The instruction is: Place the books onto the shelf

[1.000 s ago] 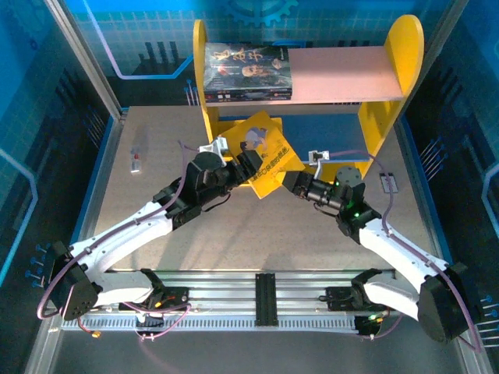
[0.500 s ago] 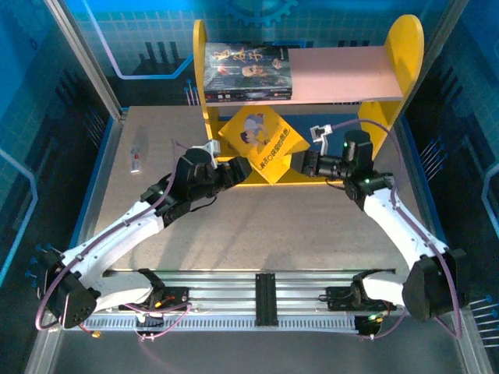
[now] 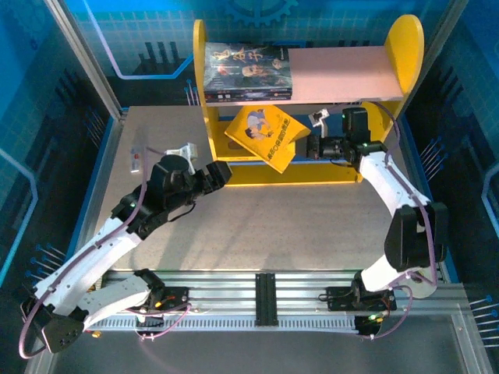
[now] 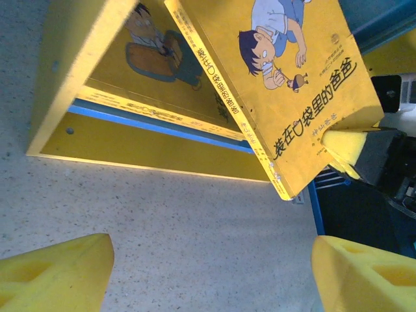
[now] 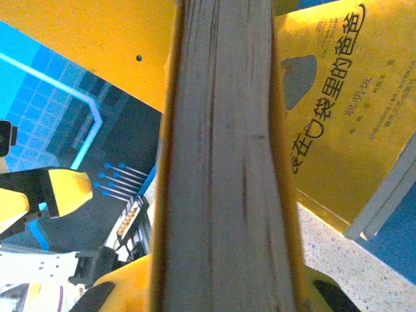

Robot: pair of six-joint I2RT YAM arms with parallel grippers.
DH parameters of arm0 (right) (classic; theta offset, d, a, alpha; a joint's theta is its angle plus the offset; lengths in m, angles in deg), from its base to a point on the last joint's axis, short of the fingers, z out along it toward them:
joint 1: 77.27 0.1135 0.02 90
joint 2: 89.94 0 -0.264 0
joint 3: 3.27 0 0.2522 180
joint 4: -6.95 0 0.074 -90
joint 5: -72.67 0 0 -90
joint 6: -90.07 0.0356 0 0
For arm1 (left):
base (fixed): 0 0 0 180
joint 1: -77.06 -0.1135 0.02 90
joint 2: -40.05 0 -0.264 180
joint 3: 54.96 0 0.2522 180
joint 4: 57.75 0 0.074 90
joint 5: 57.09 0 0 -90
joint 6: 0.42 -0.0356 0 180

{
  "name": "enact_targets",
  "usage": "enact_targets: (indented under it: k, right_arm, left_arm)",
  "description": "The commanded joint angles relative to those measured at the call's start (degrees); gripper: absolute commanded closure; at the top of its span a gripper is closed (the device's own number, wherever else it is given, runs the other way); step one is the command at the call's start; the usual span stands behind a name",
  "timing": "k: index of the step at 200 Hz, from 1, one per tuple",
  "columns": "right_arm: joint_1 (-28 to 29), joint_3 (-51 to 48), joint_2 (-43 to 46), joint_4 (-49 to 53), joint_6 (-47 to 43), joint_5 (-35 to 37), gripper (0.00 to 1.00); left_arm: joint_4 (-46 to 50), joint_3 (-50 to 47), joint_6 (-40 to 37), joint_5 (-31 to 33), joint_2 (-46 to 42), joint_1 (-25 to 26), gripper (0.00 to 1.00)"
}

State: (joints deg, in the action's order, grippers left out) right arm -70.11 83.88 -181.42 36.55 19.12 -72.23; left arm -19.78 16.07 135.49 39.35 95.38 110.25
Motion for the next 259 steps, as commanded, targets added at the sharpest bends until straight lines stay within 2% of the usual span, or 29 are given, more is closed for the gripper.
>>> enact_targets:
  k: [1, 89, 141, 173, 208, 237, 259]
  right_arm:
    - [-0.55, 5.58, -3.44, 2.6, -6.07, -6.68, 0.97]
    - [-0.42, 20.14, -13.9, 25.77, -23.72, -7.29, 0.93]
    - [-0.3, 23.12, -17.24, 23.75, -19.4, -1.81, 0.88]
    - [-0.35, 21.57, -17.17, 18.65, -14.39, 2.31, 0.72]
    - [-0.3, 18.73, -16.16, 13.52, -9.28, 6.82, 0.47]
    - [-0.13, 14.24, -13.82, 9.48, -5.43, 10.85, 0.37]
    - [-0.04, 10.59, -11.8, 7.22, -3.45, 13.9, 0.32]
  left_arm:
    - [3.66, -1.29, -1.78, 1.75, -1.08, -0.91, 0.19]
    - [4.29, -2.51, -1.88, 0.09, -1.8, -4.06, 0.18]
    - [4.09, -2.56, -1.7, -0.28, -1.71, -4.46, 0.18]
    - [4.47, -2.7, -1.7, -0.03, -2.14, -4.7, 0.18]
    - [4.63, -2.87, -1.61, -0.1, -2.51, -4.89, 0.18]
    - [4.36, -3.23, -1.53, -0.17, -2.51, -5.02, 0.18]
    - [4.11, -3.14, -1.59, -0.43, -2.16, -5.06, 0.18]
